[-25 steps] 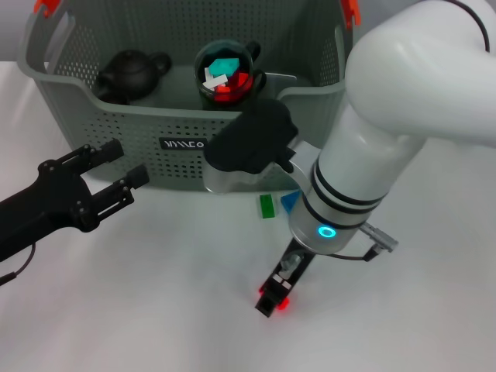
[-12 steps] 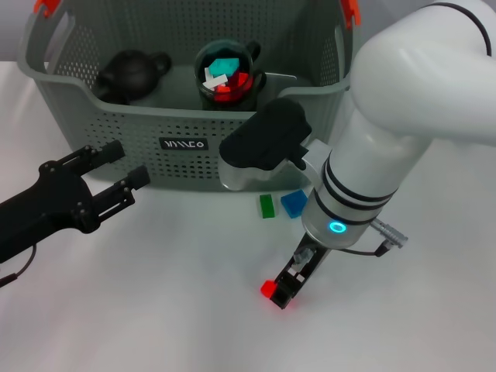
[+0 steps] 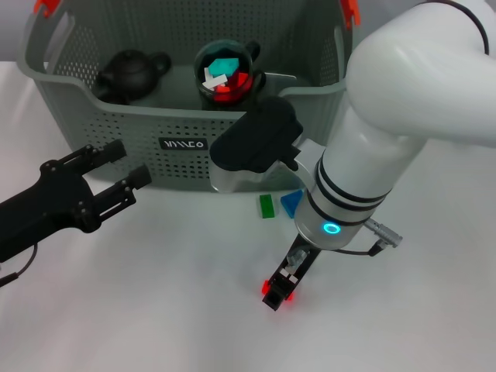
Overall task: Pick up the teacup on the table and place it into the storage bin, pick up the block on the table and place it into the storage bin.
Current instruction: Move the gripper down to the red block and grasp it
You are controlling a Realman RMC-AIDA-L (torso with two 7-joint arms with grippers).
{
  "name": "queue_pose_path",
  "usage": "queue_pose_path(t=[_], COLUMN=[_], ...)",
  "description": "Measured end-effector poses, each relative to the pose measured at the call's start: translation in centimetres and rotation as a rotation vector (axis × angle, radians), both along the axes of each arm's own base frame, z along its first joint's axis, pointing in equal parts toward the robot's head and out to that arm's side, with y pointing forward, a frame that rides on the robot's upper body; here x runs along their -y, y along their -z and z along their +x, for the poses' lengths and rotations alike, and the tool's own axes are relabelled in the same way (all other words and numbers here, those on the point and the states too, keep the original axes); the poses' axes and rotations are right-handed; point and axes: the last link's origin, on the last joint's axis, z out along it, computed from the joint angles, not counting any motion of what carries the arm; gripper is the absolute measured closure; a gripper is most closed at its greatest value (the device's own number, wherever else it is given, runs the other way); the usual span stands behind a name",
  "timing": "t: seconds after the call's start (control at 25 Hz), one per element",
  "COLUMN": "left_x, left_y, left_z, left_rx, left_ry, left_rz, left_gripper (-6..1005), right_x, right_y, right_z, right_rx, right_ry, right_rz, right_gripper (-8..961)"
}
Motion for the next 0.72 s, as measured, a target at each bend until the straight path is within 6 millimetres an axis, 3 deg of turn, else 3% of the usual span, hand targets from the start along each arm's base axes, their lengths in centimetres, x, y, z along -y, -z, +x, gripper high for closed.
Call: queue_pose_path(t=[0.72], left_x=[0.16], left_y=[-0.01], left_z=[-0.22], left_rx=[-0.001], left_ry=[-0.011], left_rz=[0.003], left_gripper=[371], right_x=[-0.05], right_y=[0.25], right_z=[0.39], right_rx=[-0.018], right_ry=[-0.159], right_rz=[-0.091], right_gripper=[373])
